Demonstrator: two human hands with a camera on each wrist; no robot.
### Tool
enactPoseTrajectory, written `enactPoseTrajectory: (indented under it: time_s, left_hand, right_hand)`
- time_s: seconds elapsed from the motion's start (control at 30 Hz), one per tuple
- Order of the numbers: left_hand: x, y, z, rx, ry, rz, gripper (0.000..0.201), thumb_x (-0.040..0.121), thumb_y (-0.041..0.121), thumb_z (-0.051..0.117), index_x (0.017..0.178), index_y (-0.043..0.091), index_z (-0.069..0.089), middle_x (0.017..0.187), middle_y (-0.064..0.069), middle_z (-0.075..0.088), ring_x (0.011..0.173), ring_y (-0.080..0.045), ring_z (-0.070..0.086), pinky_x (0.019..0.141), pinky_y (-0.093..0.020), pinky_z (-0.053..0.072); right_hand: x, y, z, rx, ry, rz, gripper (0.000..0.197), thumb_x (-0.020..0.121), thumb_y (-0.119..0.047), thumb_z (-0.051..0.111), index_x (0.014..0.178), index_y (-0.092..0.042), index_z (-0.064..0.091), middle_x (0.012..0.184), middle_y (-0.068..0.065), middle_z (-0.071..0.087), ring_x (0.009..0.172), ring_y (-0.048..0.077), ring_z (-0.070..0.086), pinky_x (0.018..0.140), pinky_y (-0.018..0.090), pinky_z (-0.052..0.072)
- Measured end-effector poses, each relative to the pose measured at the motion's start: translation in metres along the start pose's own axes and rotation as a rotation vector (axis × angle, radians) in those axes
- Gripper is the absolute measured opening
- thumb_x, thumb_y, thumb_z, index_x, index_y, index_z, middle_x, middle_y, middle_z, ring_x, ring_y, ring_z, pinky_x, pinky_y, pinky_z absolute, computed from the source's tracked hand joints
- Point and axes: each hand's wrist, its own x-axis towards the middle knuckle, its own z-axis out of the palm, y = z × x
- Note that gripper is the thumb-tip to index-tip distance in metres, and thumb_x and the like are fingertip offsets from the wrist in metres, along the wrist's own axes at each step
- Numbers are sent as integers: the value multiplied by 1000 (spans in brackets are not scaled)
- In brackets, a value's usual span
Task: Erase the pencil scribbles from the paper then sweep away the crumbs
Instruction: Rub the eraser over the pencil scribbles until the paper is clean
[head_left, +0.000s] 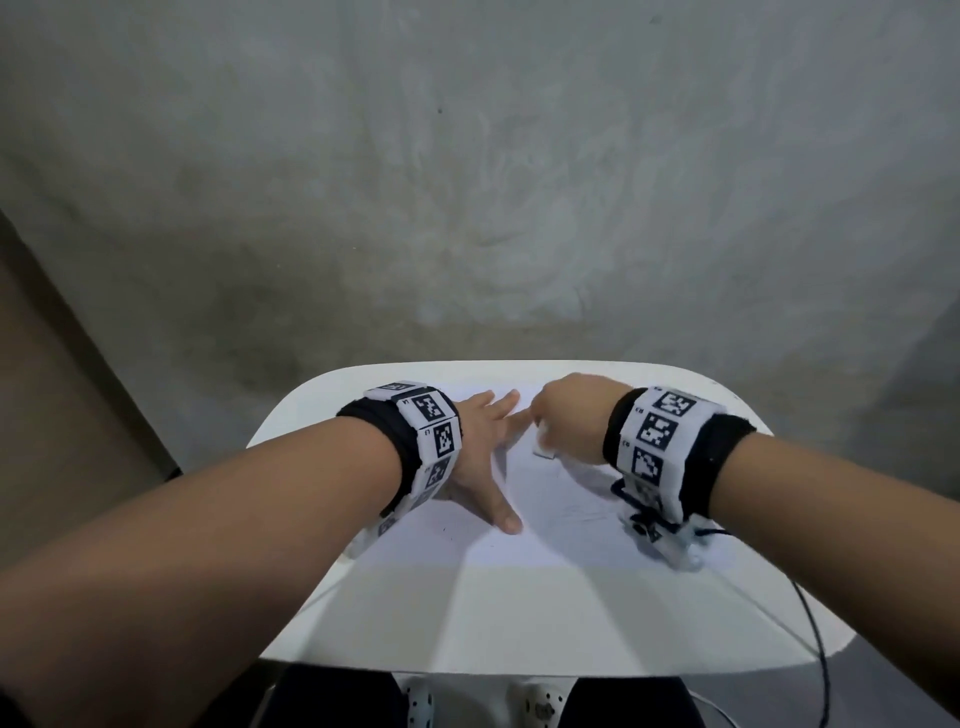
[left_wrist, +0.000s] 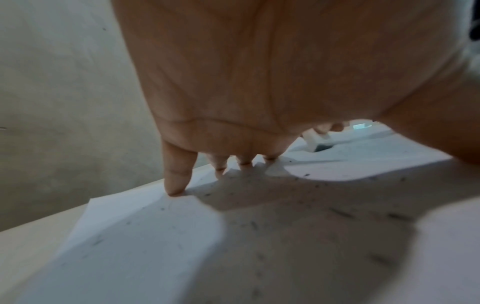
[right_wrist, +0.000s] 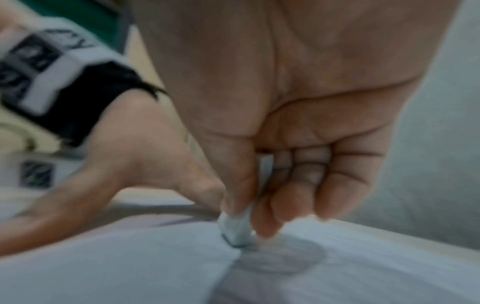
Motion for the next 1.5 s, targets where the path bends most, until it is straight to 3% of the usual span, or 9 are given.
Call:
enactPoseTrajectory:
  time_s: [0.1, 0.23, 0.37, 0.5, 0.63, 0.8, 1.17, 1.3, 1.5]
  left_hand:
    - [-3, 3, 0, 1, 16, -15, 130, 66, 64, 75, 150, 32, -19, 158, 5, -25, 147, -20, -17, 118, -43, 1]
    - [0, 2, 1, 30, 8, -6, 132, 63, 70, 73, 148, 35, -22, 159, 4, -25, 148, -22, -16, 117, -49, 4]
    - [-1, 4, 1, 46, -2, -20, 130, 66, 65, 74, 150, 31, -19, 158, 3, -27, 147, -21, -19, 118, -43, 1]
    - [1, 2, 1, 56, -6, -19, 132, 63, 73, 70, 149, 33, -22, 158, 5, -27, 147, -21, -18, 117, -49, 4]
    - [1, 2, 2, 55, 16, -19, 130, 64, 72, 70, 151, 32, -18, 158, 5, -27, 148, -21, -17, 118, -45, 3]
    - [-1, 2, 1, 64, -8, -21, 131, 65, 73, 69, 150, 30, -21, 158, 5, -27, 148, -21, -17, 118, -48, 3]
    - [0, 2, 1, 65, -5, -26, 128, 66, 72, 68, 151, 28, -17, 157, 6, -28, 147, -19, -18, 118, -47, 3]
    - [1, -1, 4, 47, -4, -29, 130, 64, 74, 68, 149, 32, -21, 157, 9, -28, 147, -18, -19, 117, -49, 1]
    - [1, 0, 2, 48, -10, -23, 130, 66, 73, 68, 149, 31, -22, 157, 8, -28, 147, -19, -20, 117, -48, 0]
  right_hand:
    - [-6, -20, 10, 40, -89, -107, 31, 90, -20, 60, 119, -11, 63, 119, 11, 64, 110, 29, 59, 82, 30, 41]
    - [-3, -4, 3, 54, -17, 3, 25, 90, -20, 56, 113, -15, 65, 86, 0, 62, 87, 24, 59, 72, 27, 41]
    - [-12, -23, 8, 43, -76, -120, 31, 92, -21, 58, 120, -9, 61, 115, 11, 64, 109, 30, 58, 83, 32, 43]
    - [1, 3, 3, 7, -25, 80, 18, 87, -24, 59, 98, -10, 66, 87, 2, 66, 87, 23, 63, 66, 26, 44]
    - [-4, -9, 9, -8, -94, -26, 19, 88, -23, 60, 102, -10, 66, 82, 1, 63, 79, 21, 57, 55, 24, 38]
    - [4, 1, 4, -42, -54, 77, 19, 89, -23, 58, 101, -9, 66, 93, 3, 66, 90, 24, 64, 70, 28, 45]
    - [-6, 0, 10, -19, -107, 0, 15, 89, -25, 59, 94, -12, 65, 82, 0, 64, 81, 22, 58, 61, 25, 40]
    - [0, 18, 3, -46, -32, 94, 21, 90, -21, 54, 100, -9, 68, 98, 4, 70, 89, 24, 64, 71, 29, 46]
    - [-6, 18, 7, -44, -45, 57, 21, 88, -23, 53, 94, -10, 68, 83, 1, 65, 81, 24, 61, 69, 30, 48]
